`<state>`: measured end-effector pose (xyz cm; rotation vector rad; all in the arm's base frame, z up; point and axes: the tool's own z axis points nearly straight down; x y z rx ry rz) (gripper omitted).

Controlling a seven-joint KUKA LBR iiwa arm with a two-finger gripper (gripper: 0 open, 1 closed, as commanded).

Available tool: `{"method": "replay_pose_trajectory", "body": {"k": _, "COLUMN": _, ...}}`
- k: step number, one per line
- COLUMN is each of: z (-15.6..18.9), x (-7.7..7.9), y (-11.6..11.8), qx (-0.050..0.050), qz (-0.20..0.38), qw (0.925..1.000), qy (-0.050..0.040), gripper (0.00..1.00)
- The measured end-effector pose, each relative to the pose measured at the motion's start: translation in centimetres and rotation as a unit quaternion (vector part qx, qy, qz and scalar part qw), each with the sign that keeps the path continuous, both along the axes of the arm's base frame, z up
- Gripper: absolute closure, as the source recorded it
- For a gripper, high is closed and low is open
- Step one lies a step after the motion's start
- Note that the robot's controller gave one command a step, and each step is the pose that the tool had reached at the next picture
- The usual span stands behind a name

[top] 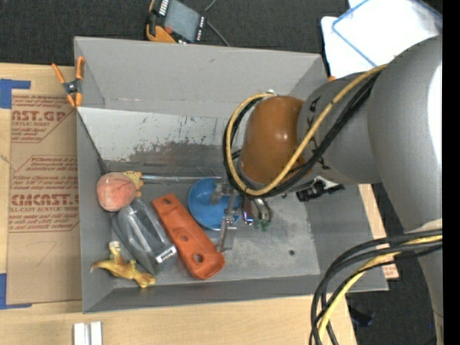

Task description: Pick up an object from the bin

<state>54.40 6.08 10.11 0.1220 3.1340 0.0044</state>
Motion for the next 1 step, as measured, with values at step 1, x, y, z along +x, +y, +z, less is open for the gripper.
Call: {"method": "replay_pose_trajectory", "body": {"k": 1, "z": 4.46, "x": 1.15, "y": 2.02, "qx": -0.001, "qz": 0.019, "qw": 0.9998, "qy": -0.0028, "gripper": 0.00}}
